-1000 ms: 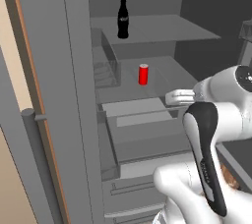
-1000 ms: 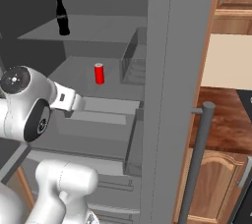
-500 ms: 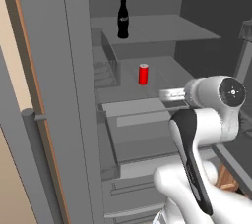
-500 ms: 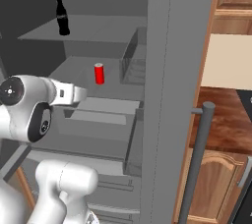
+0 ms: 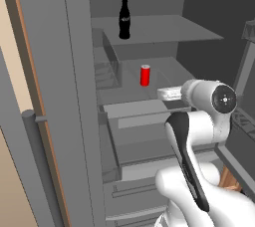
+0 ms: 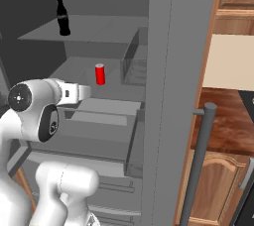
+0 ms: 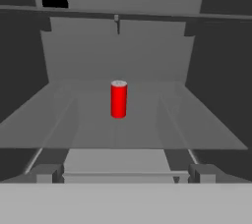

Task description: Open the fridge, grab two sodas, and place both sodas inside the bowl with ice on the dining counter.

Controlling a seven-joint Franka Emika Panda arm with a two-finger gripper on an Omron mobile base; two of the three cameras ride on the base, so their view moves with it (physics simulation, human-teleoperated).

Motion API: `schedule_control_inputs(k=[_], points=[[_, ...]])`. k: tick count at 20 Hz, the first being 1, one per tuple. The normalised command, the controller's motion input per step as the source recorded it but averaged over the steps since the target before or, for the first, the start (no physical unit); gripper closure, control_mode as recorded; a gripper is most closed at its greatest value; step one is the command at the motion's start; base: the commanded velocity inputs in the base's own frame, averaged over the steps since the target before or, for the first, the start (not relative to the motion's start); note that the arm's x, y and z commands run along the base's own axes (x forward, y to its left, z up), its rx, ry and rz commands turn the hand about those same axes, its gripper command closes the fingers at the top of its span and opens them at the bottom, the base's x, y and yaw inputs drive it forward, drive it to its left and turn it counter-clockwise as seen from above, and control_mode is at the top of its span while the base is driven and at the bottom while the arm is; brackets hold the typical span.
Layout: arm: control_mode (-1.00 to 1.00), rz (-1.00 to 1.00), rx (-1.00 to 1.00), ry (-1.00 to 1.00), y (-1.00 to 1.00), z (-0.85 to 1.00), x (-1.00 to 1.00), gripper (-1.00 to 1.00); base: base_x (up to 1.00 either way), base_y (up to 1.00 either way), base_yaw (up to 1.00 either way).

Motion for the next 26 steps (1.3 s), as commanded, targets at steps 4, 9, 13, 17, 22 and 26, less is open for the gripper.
schedule_control_inputs(k=[4, 9, 13, 17, 22, 26], points=[[-1.0, 0.0, 0.0, -0.02, 0.0, -0.26, 0.14, -1.0, 0.0, 0.0, 0.0], [-1.0, 0.0, 0.06, -0.07, -0.05, -0.09, 0.07, -1.0, 0.0, 0.0, 0.0], [-1.0, 0.0, 0.05, -0.01, 0.0, 0.0, 0.46, -1.0, 0.0, 0.0, 0.0], [-1.0, 0.0, 0.04, 0.0, 0.0, 0.0, 0.57, -1.0, 0.0, 0.0, 0.0], [-1.0, 0.0, 0.02, 0.0, 0.0, 0.0, 0.56, -1.0, 0.0, 0.0, 0.0], [-1.0, -0.01, 0.0, 0.07, 0.03, 0.0, 0.56, -1.0, 0.0, 0.0, 0.0]])
